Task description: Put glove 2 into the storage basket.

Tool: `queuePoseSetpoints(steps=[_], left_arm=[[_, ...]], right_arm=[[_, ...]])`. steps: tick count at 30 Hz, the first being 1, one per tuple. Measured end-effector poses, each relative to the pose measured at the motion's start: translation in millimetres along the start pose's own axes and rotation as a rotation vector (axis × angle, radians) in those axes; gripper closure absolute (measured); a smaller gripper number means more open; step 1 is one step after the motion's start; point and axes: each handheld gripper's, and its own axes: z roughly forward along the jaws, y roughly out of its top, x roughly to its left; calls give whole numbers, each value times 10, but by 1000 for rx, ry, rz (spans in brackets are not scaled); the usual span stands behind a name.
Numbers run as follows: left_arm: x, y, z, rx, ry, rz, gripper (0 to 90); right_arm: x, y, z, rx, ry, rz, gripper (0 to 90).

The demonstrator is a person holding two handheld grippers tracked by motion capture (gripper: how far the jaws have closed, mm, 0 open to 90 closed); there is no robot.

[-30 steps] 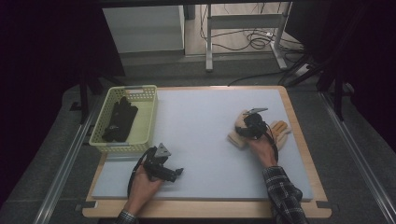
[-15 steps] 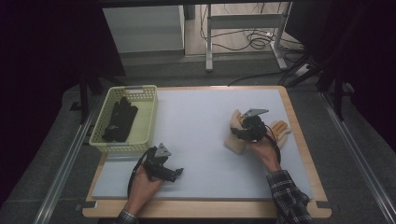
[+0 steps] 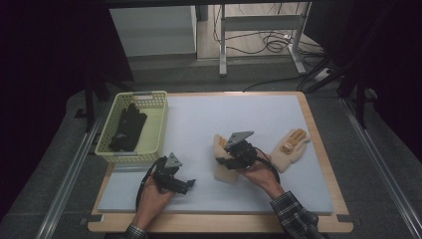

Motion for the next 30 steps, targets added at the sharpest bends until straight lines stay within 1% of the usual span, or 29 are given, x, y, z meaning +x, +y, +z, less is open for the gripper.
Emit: queuePoseSetpoints(steps=[2, 4, 5, 8, 10, 13, 16, 18, 20, 21, 25, 30], left_arm=[[1, 0, -1, 1, 0, 1, 4], [1, 0, 0, 1, 0, 1, 4], [1, 0, 0, 1, 0, 1, 3], [1, 0, 0, 1, 0, 1, 4], [1, 0, 0, 1, 0, 1, 3], [1, 0, 0, 1, 0, 1, 3], [-1, 0, 0, 1, 0, -2, 3], [-1, 0, 0, 1, -1, -2, 3], [0, 0, 0, 1, -1, -1, 3], [-1, 0, 0, 1, -1, -2, 3], [-1, 0, 0, 1, -1, -1, 3], [-1, 0, 0, 1, 0, -1, 3]], right_arm=[[32, -33, 106, 10, 13, 9, 471], [47, -73, 203, 28, 27, 28, 388], [54, -89, 235, 34, 33, 30, 358], [48, -103, 241, 22, 34, 55, 289], [12, -93, 191, 4, 32, 78, 280], [-37, -95, 118, -16, 15, 96, 280], [-92, -133, 61, -16, -10, 112, 285], [-142, -174, 23, -8, -44, 142, 286], [-188, -211, -20, -17, -54, 166, 295], [-217, -237, -56, -17, -68, 178, 298], [-303, -310, -181, -29, -107, 202, 306], [-417, -414, -340, -27, -164, 224, 312]])
